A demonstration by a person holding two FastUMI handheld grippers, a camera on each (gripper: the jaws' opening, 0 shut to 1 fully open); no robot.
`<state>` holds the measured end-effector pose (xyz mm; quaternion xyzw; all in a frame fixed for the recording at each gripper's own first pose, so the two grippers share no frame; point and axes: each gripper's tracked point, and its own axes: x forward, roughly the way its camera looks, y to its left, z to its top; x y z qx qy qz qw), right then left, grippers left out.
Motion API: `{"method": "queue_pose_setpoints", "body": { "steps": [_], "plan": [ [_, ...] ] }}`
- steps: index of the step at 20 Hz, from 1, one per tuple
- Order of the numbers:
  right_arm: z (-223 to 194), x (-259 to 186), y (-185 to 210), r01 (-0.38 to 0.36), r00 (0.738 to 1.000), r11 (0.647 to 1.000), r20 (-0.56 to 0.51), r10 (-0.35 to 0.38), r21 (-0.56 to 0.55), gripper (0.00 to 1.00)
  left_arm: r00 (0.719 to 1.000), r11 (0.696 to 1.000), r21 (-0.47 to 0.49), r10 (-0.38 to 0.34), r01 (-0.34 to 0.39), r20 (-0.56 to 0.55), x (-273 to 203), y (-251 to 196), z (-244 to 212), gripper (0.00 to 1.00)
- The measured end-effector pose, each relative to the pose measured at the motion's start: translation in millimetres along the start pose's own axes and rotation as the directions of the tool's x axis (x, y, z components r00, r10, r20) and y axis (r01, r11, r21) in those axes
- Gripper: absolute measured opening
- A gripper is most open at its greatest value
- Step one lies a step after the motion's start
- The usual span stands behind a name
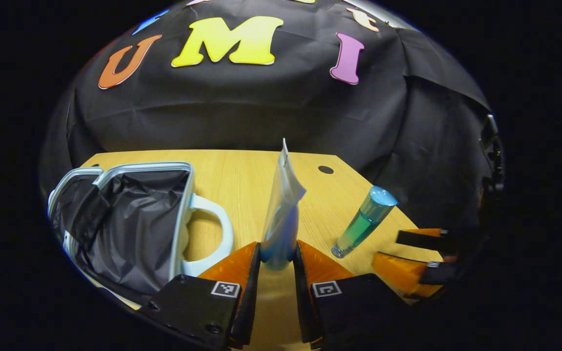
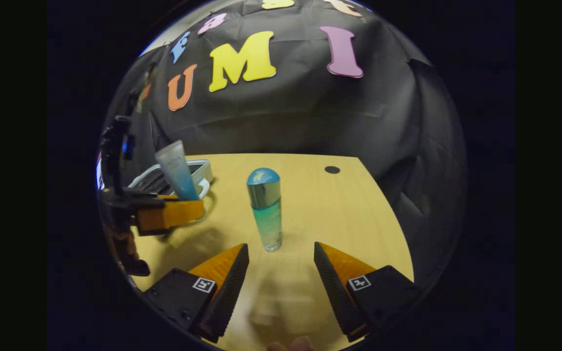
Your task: First open the suitcase, pack the skin care products into it, and then close the suitcase.
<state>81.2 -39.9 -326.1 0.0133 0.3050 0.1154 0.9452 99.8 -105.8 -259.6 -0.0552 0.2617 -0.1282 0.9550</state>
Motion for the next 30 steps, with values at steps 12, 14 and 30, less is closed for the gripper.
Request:
{"method": "queue_pose_setpoints", "body": {
  "steps": [12,14,30],
  "plan": [
    [-4,63,5,0.089,0.991,0.988,-0.113,-0.075,0.123,0.46,0.992,0.985,-0.122,0.124,-0.123,-0.003,-53,81,14,0.4],
    [-3,65,6,0.109,0.988,0.988,-0.125,-0.095,0.11,0.41,0.989,0.978,-0.142,0.15,-0.151,-0.012,-62,100,15,0.4],
    [53,-44,105,-0.175,0.959,0.958,-0.183,0.219,0.229,0.33,0.869,0.923,-0.335,-0.002,-0.189,-0.494,-76,226,-43,0.39]
  ]
}}
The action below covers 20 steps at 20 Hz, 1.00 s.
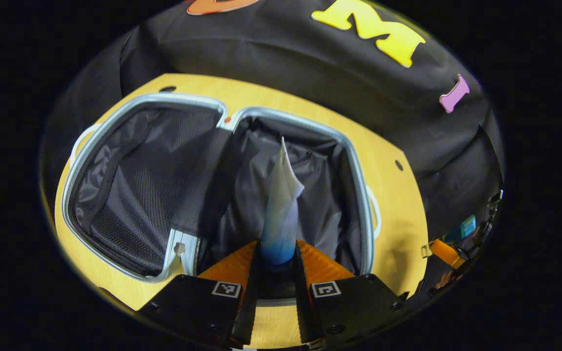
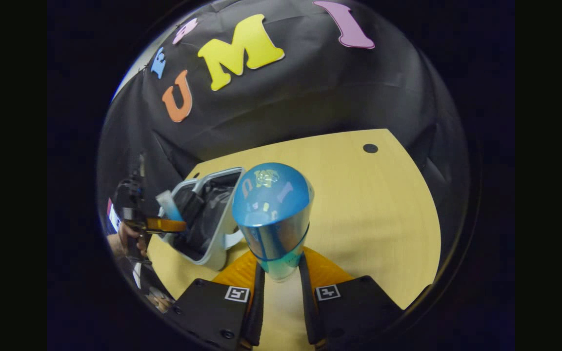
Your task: First open the suitcase, pack the skin care products into it, and then close the suitcase.
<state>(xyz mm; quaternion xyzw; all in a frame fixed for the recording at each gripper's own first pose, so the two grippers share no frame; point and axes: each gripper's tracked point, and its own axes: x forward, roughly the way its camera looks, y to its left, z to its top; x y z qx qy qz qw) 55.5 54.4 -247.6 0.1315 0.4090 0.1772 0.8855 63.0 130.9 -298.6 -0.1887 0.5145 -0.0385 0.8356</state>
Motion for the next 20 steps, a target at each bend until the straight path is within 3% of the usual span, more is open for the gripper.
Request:
{"method": "queue_pose_setpoints", "body": {
  "steps": [2,3,4,5,6,7,8,14,15,16,18,19,20],
  "plan": [
    [3,-16,12,-0.027,1.0,1.0,0.001,0.027,-0.005,0.32,0.994,1.0,0.0,-0.008,0.009,-0.111,8,5,-8,0.38],
    [4,-24,17,-0.038,0.999,0.999,0.003,0.038,-0.007,0.32,0.987,1.0,0.004,-0.006,0.007,-0.163,11,7,-11,0.46],
    [3,-29,22,-0.044,0.999,0.999,-0.002,0.044,-0.003,0.32,0.979,1.0,0.001,-0.004,0.004,-0.204,17,9,-14,0.46],
    [3,-35,25,-0.051,0.999,0.999,-0.011,0.051,0.014,0.33,0.967,1.0,-0.007,0.001,-0.003,-0.255,20,11,-18,0.38],
    [3,-41,30,-0.064,0.998,0.997,-0.015,0.065,0.041,0.33,0.955,1.0,-0.011,0.005,-0.008,-0.298,23,12,-21,0.46],
    [5,-46,33,-0.073,0.997,0.995,-0.016,0.074,0.064,0.33,0.941,1.0,-0.009,0.013,-0.017,-0.338,27,14,-24,0.46],
    [5,-51,36,-0.075,0.997,0.994,-0.012,0.077,0.076,0.33,0.926,1.0,-0.003,0.017,-0.02,-0.378,28,15,-27,0.39],
    [7,-74,30,-0.073,0.997,0.996,0.019,0.072,0.055,0.33,0.865,0.995,0.035,0.102,-0.098,-0.492,38,18,-26,0.38],
    [10,-76,28,-0.071,0.997,0.996,0.024,0.07,0.051,0.33,0.858,0.994,0.04,0.111,-0.105,-0.501,40,18,-26,0.31],
    [10,-78,27,-0.071,0.997,0.996,0.025,0.07,0.053,0.33,0.857,0.993,0.042,0.116,-0.109,-0.502,41,16,-25,0.39],
    [9,-80,27,-0.074,0.997,0.996,0.023,0.072,0.051,0.33,0.855,0.991,0.043,0.132,-0.127,-0.502,41,16,-24,0.39],
    [10,-82,27,-0.076,0.997,0.996,0.021,0.076,0.047,0.32,0.853,0.99,0.041,0.136,-0.133,-0.503,41,15,-24,0.46],
    [11,-84,28,-0.079,0.997,0.996,0.02,0.079,0.039,0.29,0.854,0.99,0.04,0.136,-0.134,-0.502,44,15,-25,0.42]
  ]
}}
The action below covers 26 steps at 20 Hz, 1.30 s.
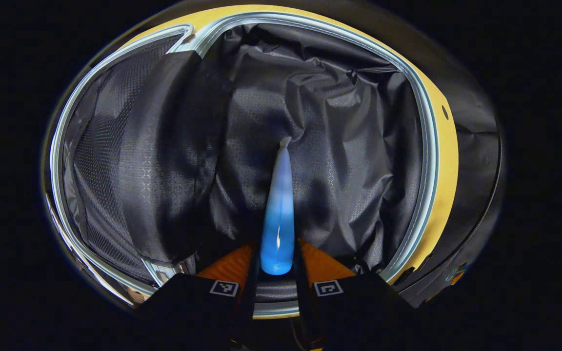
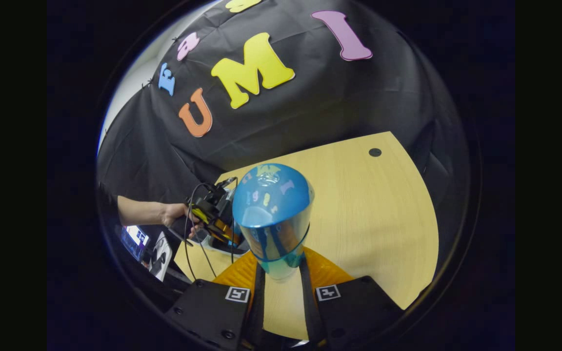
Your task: First open the suitcase, pack the skin care products into it, and then close the suitcase.
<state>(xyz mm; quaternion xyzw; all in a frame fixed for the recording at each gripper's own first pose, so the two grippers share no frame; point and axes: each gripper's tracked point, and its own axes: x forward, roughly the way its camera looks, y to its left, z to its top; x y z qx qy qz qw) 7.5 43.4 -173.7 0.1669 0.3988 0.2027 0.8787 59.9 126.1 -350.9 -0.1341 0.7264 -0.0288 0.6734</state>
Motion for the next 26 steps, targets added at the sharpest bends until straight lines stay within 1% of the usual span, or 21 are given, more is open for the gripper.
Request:
{"method": "queue_pose_setpoints", "body": {
  "steps": [1,2,3,5,7,8,9,11,12,13,14,15,16,17,18,20,21,22,23,24,26],
  "plan": [
    [1,-1,2,-0.002,1.0,1.0,-0.003,0.002,-0.007,0.32,1.0,1.0,-0.01,0.012,-0.012,-0.005,1,2,-2,0.51],
    [1,-3,3,-0.007,1.0,1.0,-0.006,0.007,-0.017,0.32,1.0,1.0,-0.021,0.014,-0.014,0.007,1,1,0,0.46],
    [1,-4,6,-0.011,1.0,1.0,-0.008,0.011,-0.028,0.32,1.0,1.0,-0.025,0.007,-0.007,0.01,1,-1,-1,0.47],
    [-2,-2,10,-0.012,1.0,0.999,-0.028,0.011,-0.053,0.32,1.0,0.999,-0.028,0.018,-0.018,0.022,-1,1,-2,0.53],
    [-5,4,16,-0.018,0.998,0.997,-0.058,0.013,-0.08,0.32,0.999,0.999,-0.041,0.014,-0.012,0.051,-7,0,-4,0.69],
    [-6,9,22,-0.026,0.997,0.996,-0.076,0.02,-0.091,0.29,0.997,0.999,-0.042,0.011,-0.008,0.072,-11,-1,-4,0.86],
    [-7,14,29,-0.038,0.995,0.994,-0.095,0.028,-0.102,0.33,0.995,0.999,-0.036,0.005,-0.001,0.096,-17,-1,-4,0.8],
    [-4,28,49,-0.074,0.99,0.989,-0.131,0.057,-0.131,0.33,0.979,0.999,-0.015,-0.026,0.029,0.2,-40,-6,-3,1.0],
    [0,39,62,-0.094,0.985,0.983,-0.155,0.069,-0.157,0.33,0.961,0.998,-0.004,-0.061,0.065,0.27,-54,-13,-5,0.92],
    [3,55,77,-0.116,0.98,0.977,-0.18,0.083,-0.181,0.33,0.929,0.994,0.01,-0.107,0.111,0.353,-71,-22,-7,0.92],
    [4,74,91,-0.138,0.972,0.972,-0.216,0.095,-0.191,0.33,0.888,0.988,0.025,-0.151,0.155,0.435,-88,-30,-12,0.92],
    [4,90,102,-0.157,0.961,0.967,-0.255,0.104,-0.199,0.33,0.837,0.981,0.038,-0.183,0.191,0.516,-107,-37,-19,0.92],
    [3,109,115,-0.172,0.948,0.965,-0.299,0.107,-0.2,0.32,0.779,0.975,0.054,-0.205,0.216,0.592,-124,-40,-28,0.92],
    [-2,128,126,-0.183,0.933,0.961,-0.344,0.104,-0.206,0.33,0.723,0.971,0.062,-0.215,0.233,0.657,-140,-41,-37,0.92],
    [-7,147,136,-0.184,0.918,0.961,-0.386,0.092,-0.207,0.32,0.677,0.968,0.066,-0.216,0.24,0.704,-149,-39,-48,0.92],
    [-23,179,147,-0.18,0.874,0.963,-0.482,0.062,-0.202,0.33,0.595,0.968,0.058,-0.196,0.244,0.779,-166,-32,-71,0.93],
    [-34,196,148,-0.166,0.848,0.965,-0.529,0.036,-0.201,0.33,0.566,0.971,0.06,-0.185,0.231,0.804,-170,-27,-81,0.93],
    [-43,211,145,-0.137,0.824,0.969,-0.567,-0.004,-0.206,0.3,0.542,0.979,0.054,-0.156,0.199,0.826,-173,-19,-93,0.93],
    [-53,225,140,-0.1,0.795,0.973,-0.604,-0.047,-0.209,0.33,0.527,0.985,0.048,-0.129,0.165,0.84,-175,-10,-104,0.93],
    [-61,236,135,-0.064,0.77,0.975,-0.632,-0.088,-0.214,0.33,0.513,0.989,0.04,-0.109,0.144,0.851,-175,-4,-116,0.94],
    [-78,253,122,0.019,0.709,0.979,-0.688,-0.155,-0.201,0.32,0.494,0.988,0.023,-0.095,0.15,0.864,-180,6,-136,0.95]
  ]
}}
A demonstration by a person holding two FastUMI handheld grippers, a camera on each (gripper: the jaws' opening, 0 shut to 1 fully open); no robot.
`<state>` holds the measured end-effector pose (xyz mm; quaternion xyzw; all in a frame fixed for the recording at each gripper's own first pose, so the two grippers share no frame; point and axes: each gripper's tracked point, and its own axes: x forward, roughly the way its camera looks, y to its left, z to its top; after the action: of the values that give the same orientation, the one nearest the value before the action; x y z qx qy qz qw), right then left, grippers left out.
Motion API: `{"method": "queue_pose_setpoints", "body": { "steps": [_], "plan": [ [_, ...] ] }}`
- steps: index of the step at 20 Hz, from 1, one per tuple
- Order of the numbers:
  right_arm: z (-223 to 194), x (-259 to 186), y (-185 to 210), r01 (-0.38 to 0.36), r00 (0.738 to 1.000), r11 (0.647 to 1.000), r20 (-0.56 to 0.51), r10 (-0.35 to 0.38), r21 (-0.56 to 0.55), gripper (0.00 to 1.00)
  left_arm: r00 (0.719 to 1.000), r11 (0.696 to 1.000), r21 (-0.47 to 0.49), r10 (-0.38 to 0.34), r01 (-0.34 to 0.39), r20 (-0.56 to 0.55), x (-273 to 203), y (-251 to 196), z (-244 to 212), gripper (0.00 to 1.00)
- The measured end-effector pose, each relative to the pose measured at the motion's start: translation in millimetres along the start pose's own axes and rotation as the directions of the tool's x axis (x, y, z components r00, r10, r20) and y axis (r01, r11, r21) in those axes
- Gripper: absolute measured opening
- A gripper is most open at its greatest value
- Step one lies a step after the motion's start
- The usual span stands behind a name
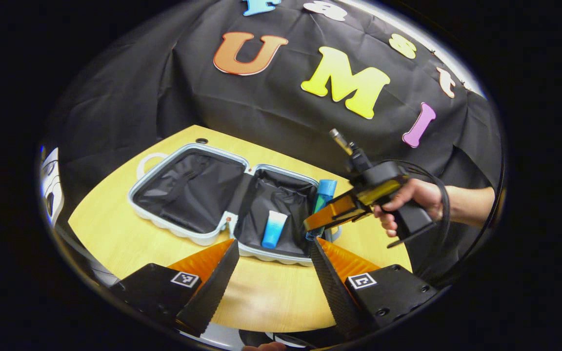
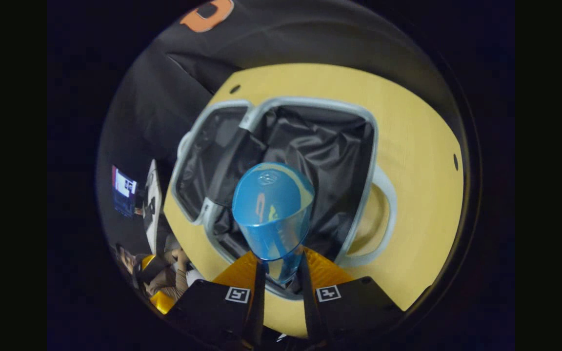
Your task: First open the suitcase, pack the skin care products into it, and then close the suitcase.
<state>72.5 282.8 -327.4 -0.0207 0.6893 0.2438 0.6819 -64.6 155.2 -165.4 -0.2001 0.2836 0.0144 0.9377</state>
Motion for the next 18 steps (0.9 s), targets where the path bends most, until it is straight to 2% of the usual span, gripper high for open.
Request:
{"method": "queue_pose_setpoints", "body": {
  "steps": [1,4,9,10,11,17,18],
  "plan": [
    [-3,10,-1,0.016,0.999,0.999,-0.04,-0.015,0.036,0.3,1.0,1.0,-0.018,-0.002,0.002,0.011,-8,3,1,0.95],
    [-4,31,-4,0.054,0.992,0.988,-0.117,-0.037,0.144,0.33,1.0,0.998,-0.06,0.01,-0.009,0.022,-20,23,-4,0.95],
    [3,49,-15,0.116,0.984,0.952,-0.161,-0.072,0.283,0.33,0.999,0.993,-0.109,0.041,-0.038,0.028,-29,45,0,0.95],
    [3,50,-15,0.121,0.984,0.95,-0.165,-0.075,0.289,0.33,0.998,0.993,-0.108,0.042,-0.038,0.037,-30,47,2,1.0],
    [4,51,-15,0.129,0.983,0.949,-0.165,-0.084,0.288,0.33,0.998,0.994,-0.105,0.041,-0.036,0.047,-31,47,6,0.95],
    [1,61,-21,0.192,0.972,0.939,-0.187,-0.141,0.285,0.33,0.997,0.999,-0.029,0.017,-0.015,0.075,-36,40,16,0.95],
    [1,61,-21,0.198,0.971,0.938,-0.189,-0.148,0.283,0.3,0.997,1.0,-0.023,0.016,-0.014,0.074,-35,40,16,0.95]
  ]
}}
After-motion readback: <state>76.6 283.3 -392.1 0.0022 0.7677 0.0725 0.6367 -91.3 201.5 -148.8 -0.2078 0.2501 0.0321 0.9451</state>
